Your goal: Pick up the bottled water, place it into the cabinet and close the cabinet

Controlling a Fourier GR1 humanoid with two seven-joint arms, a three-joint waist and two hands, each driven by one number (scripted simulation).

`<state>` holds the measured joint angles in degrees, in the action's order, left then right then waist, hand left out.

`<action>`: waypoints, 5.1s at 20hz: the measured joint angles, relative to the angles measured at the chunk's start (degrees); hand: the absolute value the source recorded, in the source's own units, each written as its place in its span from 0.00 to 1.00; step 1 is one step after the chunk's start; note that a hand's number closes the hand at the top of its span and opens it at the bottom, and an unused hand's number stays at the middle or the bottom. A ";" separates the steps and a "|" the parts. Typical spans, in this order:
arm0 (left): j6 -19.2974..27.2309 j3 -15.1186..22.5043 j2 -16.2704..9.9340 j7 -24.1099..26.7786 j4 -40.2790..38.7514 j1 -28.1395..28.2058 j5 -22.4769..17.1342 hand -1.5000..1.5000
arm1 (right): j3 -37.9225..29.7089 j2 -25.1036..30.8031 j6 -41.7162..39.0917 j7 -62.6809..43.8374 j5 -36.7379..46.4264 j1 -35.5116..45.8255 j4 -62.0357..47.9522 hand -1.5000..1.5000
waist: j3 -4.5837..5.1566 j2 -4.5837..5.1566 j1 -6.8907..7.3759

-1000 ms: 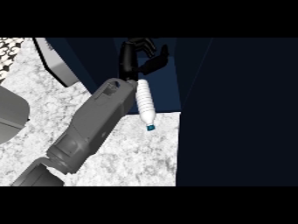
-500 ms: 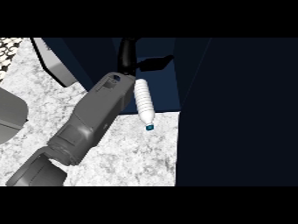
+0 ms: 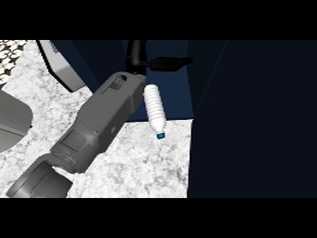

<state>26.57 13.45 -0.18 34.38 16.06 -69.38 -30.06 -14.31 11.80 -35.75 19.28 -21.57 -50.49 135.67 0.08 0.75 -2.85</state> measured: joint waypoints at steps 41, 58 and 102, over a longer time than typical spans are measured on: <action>-1.99 21.65 -12.07 -12.23 76.44 58.09 0.34 0.00 | 14.98 4.38 -4.92 -8.75 1.03 1.02 1.20 1.00 | 0.04 -1.14 3.93; -6.51 15.47 -22.95 -9.97 90.36 73.77 -3.26 0.00 | 39.50 2.26 -0.43 -19.00 9.72 6.25 3.45 1.00 | 0.34 -1.37 3.26; -22.48 2.15 -34.12 -6.42 95.86 86.29 -13.57 0.00 | 56.32 -1.53 7.74 -45.09 24.91 44.41 4.19 1.00 | 0.75 -0.08 7.91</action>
<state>4.09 15.60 -34.31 27.96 111.92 16.91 -43.63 42.02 10.26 -28.01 -25.81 3.34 -6.08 139.86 0.83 0.67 5.06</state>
